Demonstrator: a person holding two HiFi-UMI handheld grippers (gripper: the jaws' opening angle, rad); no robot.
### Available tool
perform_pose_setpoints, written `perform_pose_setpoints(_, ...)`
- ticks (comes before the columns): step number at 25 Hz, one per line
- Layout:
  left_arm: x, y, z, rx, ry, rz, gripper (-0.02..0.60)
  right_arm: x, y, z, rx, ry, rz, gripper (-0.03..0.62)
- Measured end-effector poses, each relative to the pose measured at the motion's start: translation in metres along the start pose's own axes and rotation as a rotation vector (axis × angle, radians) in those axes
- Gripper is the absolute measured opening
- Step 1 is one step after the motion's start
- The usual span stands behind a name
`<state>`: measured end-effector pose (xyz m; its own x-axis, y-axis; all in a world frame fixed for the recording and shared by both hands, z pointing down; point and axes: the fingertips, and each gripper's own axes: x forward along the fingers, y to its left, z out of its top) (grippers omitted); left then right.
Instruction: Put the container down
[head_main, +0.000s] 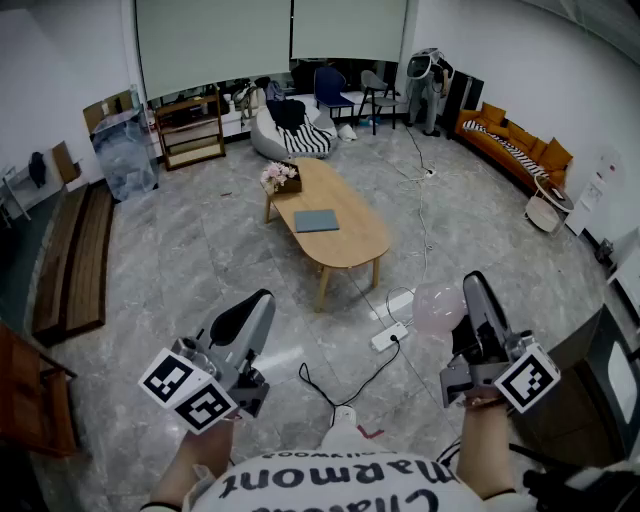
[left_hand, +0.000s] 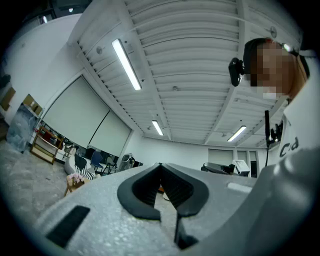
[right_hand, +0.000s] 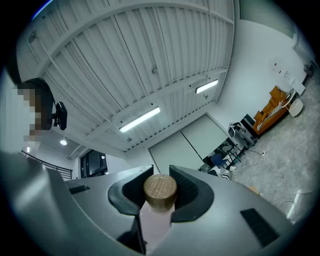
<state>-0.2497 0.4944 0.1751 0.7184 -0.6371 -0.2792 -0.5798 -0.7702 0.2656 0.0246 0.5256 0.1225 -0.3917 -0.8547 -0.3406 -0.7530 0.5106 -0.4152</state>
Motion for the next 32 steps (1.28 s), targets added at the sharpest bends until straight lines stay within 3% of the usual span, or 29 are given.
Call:
perform_pose_setpoints(8, 0.03, 0.012, -0.013, -0.01, 0.028, 0.012, 0.014, 0.017, -0.033, -0.003, 0.007, 0.024, -0.01, 0.103)
perform_pose_setpoints(12, 0.062, 0.023, -0.04, -0.009, 0.031, 0.014, 0.014, 0.026, -0.076, -0.014, 0.027, 0.03, -0.005, 0.103)
perform_pose_setpoints(15, 0.111, 0.041, -0.047, -0.011, 0.059, 0.026, 0.014, 0.06, -0.111, 0.0, -0.001, 0.048, -0.01, 0.103)
perform_pose_setpoints(22, 0.201, 0.079, -0.086, 0.041, 0.131, 0.128, 0.014, 0.115, -0.192, 0.012, -0.024, 0.091, -0.01, 0.103)
perform_pose_setpoints(32, 0.251, 0.083, -0.132, 0.064, 0.211, 0.104, 0.015, 0.133, -0.275, -0.005, 0.033, 0.151, -0.042, 0.103)
